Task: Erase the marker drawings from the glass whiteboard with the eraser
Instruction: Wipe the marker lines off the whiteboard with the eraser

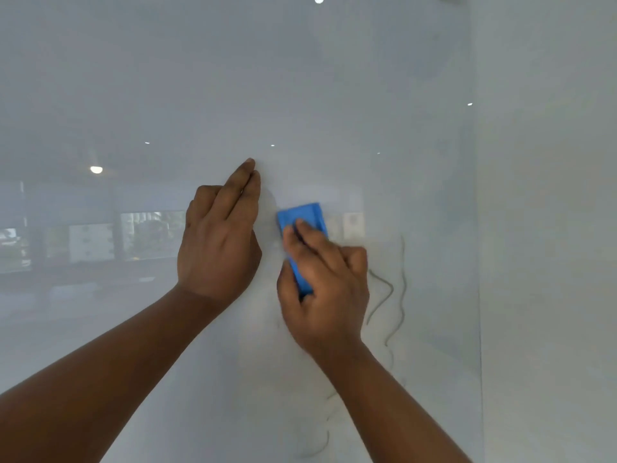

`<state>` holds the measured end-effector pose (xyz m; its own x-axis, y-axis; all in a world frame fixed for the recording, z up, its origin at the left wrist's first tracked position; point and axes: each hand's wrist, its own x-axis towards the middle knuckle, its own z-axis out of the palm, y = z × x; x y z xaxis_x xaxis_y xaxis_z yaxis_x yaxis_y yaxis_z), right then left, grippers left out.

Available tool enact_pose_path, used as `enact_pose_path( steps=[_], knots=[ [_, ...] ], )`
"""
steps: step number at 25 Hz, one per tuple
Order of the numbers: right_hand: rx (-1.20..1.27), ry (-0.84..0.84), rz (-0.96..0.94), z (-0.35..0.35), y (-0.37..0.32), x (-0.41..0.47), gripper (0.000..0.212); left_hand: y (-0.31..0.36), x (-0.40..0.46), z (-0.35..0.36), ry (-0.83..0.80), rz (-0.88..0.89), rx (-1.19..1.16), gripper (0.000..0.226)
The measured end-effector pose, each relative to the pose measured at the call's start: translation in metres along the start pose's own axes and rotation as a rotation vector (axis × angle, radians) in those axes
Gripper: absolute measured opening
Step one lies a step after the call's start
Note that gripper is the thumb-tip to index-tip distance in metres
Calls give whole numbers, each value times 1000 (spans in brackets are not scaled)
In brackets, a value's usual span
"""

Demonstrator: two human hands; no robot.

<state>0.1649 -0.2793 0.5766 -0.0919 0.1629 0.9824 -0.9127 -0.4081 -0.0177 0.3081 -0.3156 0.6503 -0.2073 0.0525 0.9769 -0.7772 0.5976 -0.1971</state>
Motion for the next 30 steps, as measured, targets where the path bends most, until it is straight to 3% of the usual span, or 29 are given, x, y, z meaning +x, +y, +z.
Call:
enact_pose_path(
  steps=[3, 7, 11, 13, 16, 19, 22, 25, 28, 30],
  knots=[
    [-20, -27, -59, -27, 25, -30, 37, 1, -14, -3, -13, 17, -8, 68],
    [-73, 74, 236, -17, 34, 10, 41, 6, -27, -2, -36, -1, -15, 69],
    [-24, -61, -103, -11, -2, -53, 33, 2, -36, -2, -12, 16, -19, 69],
    [-37, -52, -84, -32, 17, -63, 34, 5, -45, -2, -13, 18, -20, 67],
    [-53, 55, 136, -22, 26, -19, 40, 10, -56, -1, -21, 22, -24, 66],
    [-26, -51, -58, 0, -4, -38, 36, 6, -64, -2, -33, 35, -44, 65],
    [-8, -186, -198, -28, -3, -108, 30, 3, -70, -5, -18, -8, -68, 69],
    [-59, -91, -102, -48, 21, -110, 32, 10, -76, -6, -19, -12, -88, 69],
    [-62, 94, 161, -22, 17, -73, 40, 11, -83, -4, -49, 35, -81, 67],
    [-34, 72, 138, -5, -8, -91, 38, 9, -89, -2, -58, 57, -83, 67]
  ],
)
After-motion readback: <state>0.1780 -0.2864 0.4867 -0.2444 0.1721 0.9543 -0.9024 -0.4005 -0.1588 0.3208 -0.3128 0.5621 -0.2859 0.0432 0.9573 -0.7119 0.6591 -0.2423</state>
